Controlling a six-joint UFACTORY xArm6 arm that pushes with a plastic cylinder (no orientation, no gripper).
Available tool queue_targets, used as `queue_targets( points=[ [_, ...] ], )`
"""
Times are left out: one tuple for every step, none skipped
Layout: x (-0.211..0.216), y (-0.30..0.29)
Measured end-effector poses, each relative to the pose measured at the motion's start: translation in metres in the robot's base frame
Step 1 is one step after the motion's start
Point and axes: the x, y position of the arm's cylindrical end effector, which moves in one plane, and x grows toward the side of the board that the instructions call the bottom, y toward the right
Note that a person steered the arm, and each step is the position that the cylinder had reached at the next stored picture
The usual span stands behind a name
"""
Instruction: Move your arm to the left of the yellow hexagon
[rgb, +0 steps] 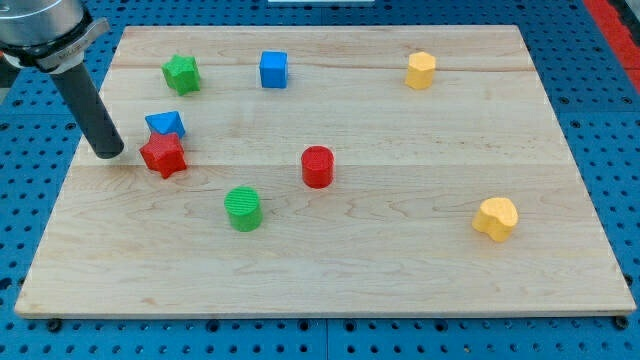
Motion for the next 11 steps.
queue_targets(
  points=[
    [0.000, 0.000],
    [-0.005, 0.000],
    [-0.023, -0.028],
    [-0.040, -0.012],
    [-0.044, 0.010],
    [-0.057, 0.038],
    [-0.057, 0.097],
    [-0.060, 0.152],
    [-0.084, 0.212],
    [-0.119, 0.276],
    [-0.137, 0.320]
  ],
)
